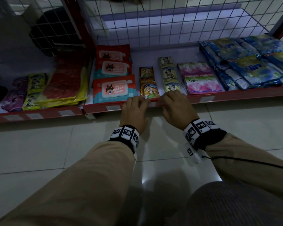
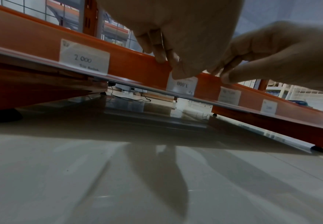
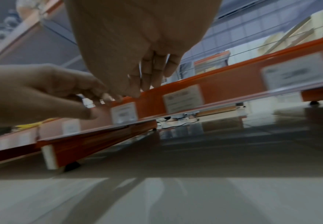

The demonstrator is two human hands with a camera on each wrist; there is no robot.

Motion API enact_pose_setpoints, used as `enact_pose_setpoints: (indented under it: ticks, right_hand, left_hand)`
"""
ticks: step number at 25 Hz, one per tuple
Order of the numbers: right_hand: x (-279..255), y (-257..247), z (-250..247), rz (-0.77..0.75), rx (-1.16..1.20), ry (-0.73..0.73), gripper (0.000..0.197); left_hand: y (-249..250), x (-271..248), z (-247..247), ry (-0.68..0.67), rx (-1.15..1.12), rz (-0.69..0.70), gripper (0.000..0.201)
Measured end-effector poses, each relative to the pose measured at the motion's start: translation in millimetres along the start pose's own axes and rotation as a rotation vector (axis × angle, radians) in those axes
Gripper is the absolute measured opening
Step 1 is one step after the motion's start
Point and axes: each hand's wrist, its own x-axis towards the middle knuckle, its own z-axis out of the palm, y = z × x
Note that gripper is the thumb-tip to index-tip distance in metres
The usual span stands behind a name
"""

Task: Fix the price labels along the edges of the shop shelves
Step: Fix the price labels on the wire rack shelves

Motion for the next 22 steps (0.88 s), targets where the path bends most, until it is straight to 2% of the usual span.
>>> enact_pose_setpoints:
  ticks: [3,8,12,17,22]
  right_hand:
    - [3.8,-12.6,6.2,-0.057,0.050,-0.005,0.029]
    - [9.2,-17.9,12.7,-0.010,0.086,0.030,0.030]
    - [8.2,-20.5,17.1,-0.014,0.079,0.069,0.027]
    - [8.5,-21.8,18.6,-0.022,0.059,0.071,0.038]
    - [12.0,-22.6,20.0,-0.030,0.032,0.058,0.026]
  left_hand:
    - [-3.4,-1.5,-1.3,-0.004,0.012,-0.009,0.046]
    - [-7.5,-13.2,-0.5,0.059,0.065,0.062,0.052]
    - [-1.9,-7.6,-0.2,0.022,0.078,0.004,0.046]
    - [-4.1,-9.7,1.1,0.047,0.012,0.027,0.048]
    - [-10.8,-5.6,-4.1,-0.038,-0.088,0.039,0.047]
